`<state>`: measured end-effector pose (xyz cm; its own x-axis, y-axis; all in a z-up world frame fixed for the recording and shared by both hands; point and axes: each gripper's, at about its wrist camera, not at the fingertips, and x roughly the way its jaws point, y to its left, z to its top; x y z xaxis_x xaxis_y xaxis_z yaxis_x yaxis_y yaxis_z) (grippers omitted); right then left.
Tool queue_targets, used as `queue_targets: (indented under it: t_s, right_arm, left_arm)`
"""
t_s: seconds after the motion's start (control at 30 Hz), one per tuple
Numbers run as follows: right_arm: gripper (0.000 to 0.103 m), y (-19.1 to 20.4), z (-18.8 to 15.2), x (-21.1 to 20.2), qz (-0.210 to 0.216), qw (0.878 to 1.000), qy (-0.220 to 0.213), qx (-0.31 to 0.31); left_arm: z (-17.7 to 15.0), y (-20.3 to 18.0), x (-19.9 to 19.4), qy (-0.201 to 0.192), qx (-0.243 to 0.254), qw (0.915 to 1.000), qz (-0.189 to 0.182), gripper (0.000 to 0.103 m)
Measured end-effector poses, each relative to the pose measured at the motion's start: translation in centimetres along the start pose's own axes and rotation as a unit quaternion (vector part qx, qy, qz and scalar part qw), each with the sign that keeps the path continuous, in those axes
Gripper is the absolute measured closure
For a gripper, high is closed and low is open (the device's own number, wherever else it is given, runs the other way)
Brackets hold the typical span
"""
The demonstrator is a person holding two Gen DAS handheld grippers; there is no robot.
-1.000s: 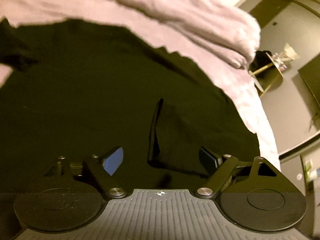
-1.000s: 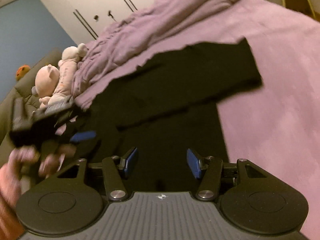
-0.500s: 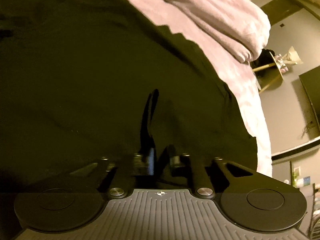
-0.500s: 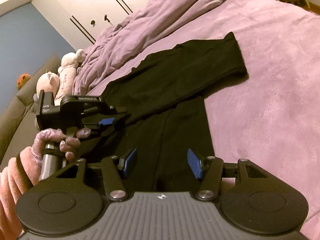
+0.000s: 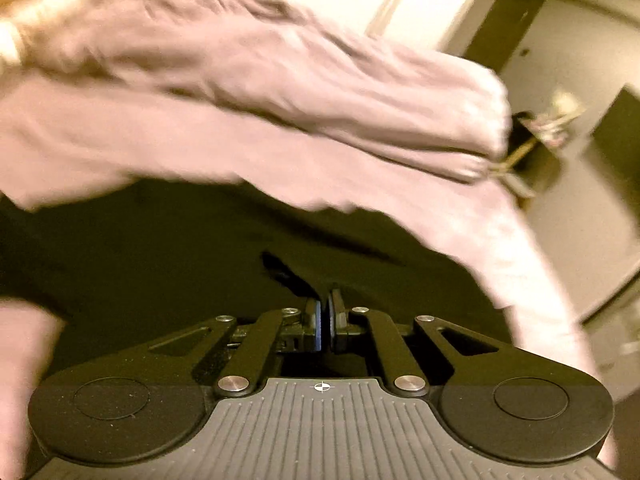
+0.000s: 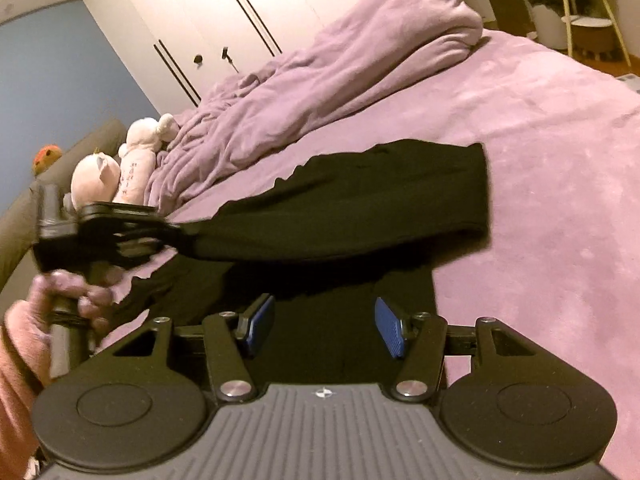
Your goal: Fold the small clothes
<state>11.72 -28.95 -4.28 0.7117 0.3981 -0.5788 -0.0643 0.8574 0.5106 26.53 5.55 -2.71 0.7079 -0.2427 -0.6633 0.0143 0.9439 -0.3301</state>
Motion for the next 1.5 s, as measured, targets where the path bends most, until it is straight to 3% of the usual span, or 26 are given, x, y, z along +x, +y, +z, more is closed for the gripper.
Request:
queue_targets:
  t_s: [0.1,0.23,0.3,0.37,0.43,0.5,0.57,0.7,0.87,1.0,1.1,1.2,1.33,1.5]
  right_arm:
    - [0.047,0.3,0.1,2.2,-0.003,1.000,0.015,-0.001]
    - [0.047,0.2,0.8,4.4,-0.018,1.000,0.019,0.007]
    - [0.047,-0.1,1.3,5.4,-0.023,0.999,0.019,0.016]
    - [0.047,-0.4,1.7,6.2,-0.031,0.999,0.019,0.023]
    - [0.047,-0.8,2.1,7.0,-0.034,0.999,0.022,0.032]
    - [0.047,-1.4,2.3,7.8,-0.039,0.998,0.021,0.049]
    - [0.047,-1.8,2.5,8.4,-0.044,0.997,0.021,0.066]
    - [0.047,-2.1,2.6,9.2,-0.051,0.996,0.013,0.077]
    - [0.047,-2.2,3.0,10.1,-0.056,0.995,0.006,0.079]
    - [0.047,-2.6,3.5,10.9,-0.058,0.994,-0.003,0.094]
    - [0.049,-2.9,3.7,11.4,-0.055,0.993,-0.011,0.106]
    - [0.062,-3.3,3.9,12.1,-0.064,0.992,-0.014,0.112]
    - [0.063,-4.5,4.4,12.6,-0.046,0.986,-0.022,0.159]
    - [0.064,-5.7,4.1,13.2,-0.018,0.974,-0.039,0.221]
  left_arm:
    - [0.1,3.2,0.1,0.002,-0.004,0.9985,0.055,0.098]
    - [-1.2,7.9,1.3,0.033,-0.066,0.9950,0.067,0.095]
    - [-1.8,9.2,1.7,0.033,-0.093,0.9928,0.067,0.088]
    - [-2.1,10.0,2.2,0.031,-0.116,0.9913,0.054,0.066]
    - [-2.2,10.5,3.1,0.034,-0.135,0.9892,0.047,0.059]
    - [-2.1,10.3,4.2,0.046,-0.135,0.9889,0.041,0.065]
    - [-1.7,9.6,5.1,0.054,-0.108,0.9918,0.042,0.096]
    - [-0.9,8.3,4.5,0.022,-0.052,0.9972,0.049,0.096]
    - [1.7,8.7,2.7,-0.039,-0.046,0.9958,0.069,0.096]
    - [2.7,9.5,2.1,-0.058,-0.037,0.9920,0.106,0.096]
    - [3.0,10.3,2.3,-0.054,-0.040,0.9898,0.125,0.096]
    - [2.7,11.0,2.5,-0.054,-0.055,0.9884,0.131,0.096]
    - [2.7,11.9,2.1,-0.063,-0.067,0.9844,0.150,0.096]
    - [2.9,12.7,2.1,-0.059,-0.083,0.9847,0.141,0.096]
